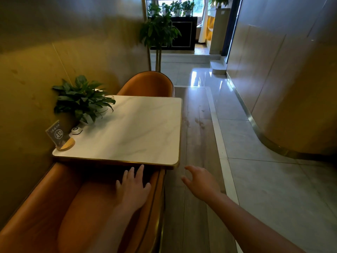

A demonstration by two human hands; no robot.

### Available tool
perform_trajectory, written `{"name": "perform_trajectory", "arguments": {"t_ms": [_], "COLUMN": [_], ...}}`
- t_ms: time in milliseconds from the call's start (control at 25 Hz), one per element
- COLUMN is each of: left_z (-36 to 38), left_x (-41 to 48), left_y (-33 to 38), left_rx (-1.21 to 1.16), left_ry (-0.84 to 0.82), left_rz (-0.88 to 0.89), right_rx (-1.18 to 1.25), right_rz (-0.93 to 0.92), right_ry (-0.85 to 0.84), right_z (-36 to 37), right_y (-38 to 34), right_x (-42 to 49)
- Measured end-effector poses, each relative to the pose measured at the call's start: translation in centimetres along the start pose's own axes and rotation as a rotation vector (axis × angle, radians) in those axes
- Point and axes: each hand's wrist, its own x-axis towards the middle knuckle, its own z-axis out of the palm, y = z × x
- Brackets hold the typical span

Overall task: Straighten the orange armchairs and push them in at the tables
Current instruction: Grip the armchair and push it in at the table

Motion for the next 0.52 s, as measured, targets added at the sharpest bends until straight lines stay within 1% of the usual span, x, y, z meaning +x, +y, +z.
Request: {"name": "perform_trajectory", "arguments": {"t_ms": [160, 320, 520], "left_z": [1.2, 2.9, 4.3], "left_x": [4.9, 11.8, 21.4], "left_y": [3.7, 7.1, 10.8], "left_rx": [0.017, 0.040, 0.074], "left_ry": [-0.004, -0.003, -0.083], "left_rz": [-0.005, -0.011, -0.009], "right_rx": [0.019, 0.002, -0.011], "right_rz": [0.038, 0.066, 0.112], "right_ry": [-0.033, -0.062, -0.136], "right_z": [-1.3, -2.7, -5.6], "right_y": [4.3, 8.0, 11.6], "right_x": [4.7, 11.8, 21.5]}}
